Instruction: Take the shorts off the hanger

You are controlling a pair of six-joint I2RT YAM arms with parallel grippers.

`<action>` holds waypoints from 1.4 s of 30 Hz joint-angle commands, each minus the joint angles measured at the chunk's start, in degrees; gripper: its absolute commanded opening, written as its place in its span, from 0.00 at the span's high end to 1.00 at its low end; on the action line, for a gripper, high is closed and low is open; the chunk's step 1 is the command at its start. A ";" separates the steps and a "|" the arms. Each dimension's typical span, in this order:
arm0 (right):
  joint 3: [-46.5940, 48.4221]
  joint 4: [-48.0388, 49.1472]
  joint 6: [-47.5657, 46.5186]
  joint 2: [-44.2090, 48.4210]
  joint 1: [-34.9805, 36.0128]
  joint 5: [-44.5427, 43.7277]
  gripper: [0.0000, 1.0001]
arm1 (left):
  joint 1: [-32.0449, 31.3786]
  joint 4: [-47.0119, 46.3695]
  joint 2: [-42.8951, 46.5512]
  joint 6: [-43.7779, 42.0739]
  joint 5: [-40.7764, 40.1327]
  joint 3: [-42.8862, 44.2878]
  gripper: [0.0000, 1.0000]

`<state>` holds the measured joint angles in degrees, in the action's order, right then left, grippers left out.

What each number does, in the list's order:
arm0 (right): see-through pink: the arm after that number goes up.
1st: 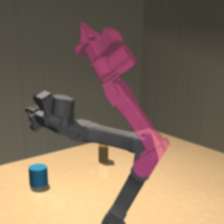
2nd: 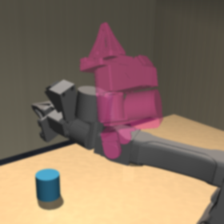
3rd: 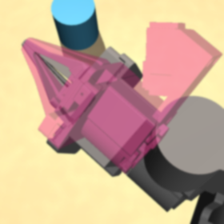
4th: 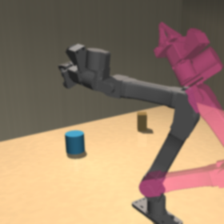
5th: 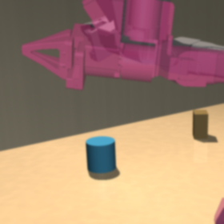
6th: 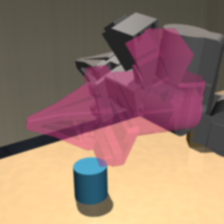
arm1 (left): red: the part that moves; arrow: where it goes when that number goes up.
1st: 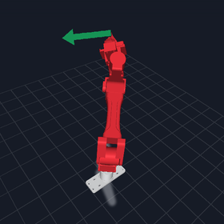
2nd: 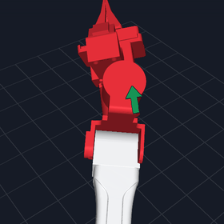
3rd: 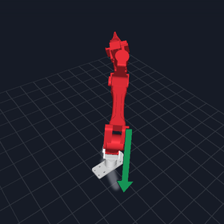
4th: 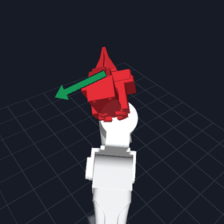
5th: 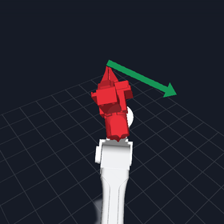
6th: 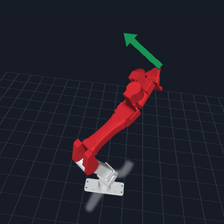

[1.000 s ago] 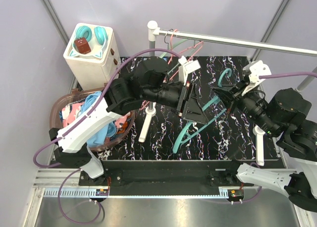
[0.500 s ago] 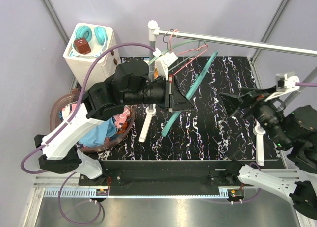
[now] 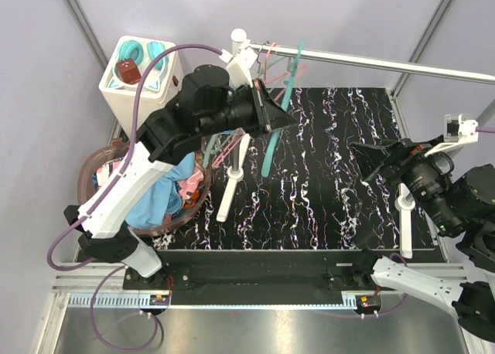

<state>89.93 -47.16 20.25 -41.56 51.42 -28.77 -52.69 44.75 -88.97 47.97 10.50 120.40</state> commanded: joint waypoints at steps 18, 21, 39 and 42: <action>-3.44 2.42 5.49 -2.91 0.26 -1.11 0.00 | 5.05 -1.60 4.50 6.79 4.79 -6.67 0.77; -5.89 2.33 9.27 -2.21 0.26 -0.23 0.00 | 5.40 -1.60 5.99 6.09 6.11 -6.67 0.59; -4.86 -13.12 26.50 -7.56 0.26 -1.28 0.00 | 5.67 4.02 28.12 -9.29 -8.19 -12.29 0.07; -1.87 -17.96 27.56 -8.45 0.26 -3.83 0.00 | 5.75 4.38 34.27 -9.47 -18.12 -17.20 0.07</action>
<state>83.09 -58.22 44.38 -49.12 51.42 -27.55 -47.29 47.86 -61.63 41.82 6.46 107.11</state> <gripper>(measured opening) 0.994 0.926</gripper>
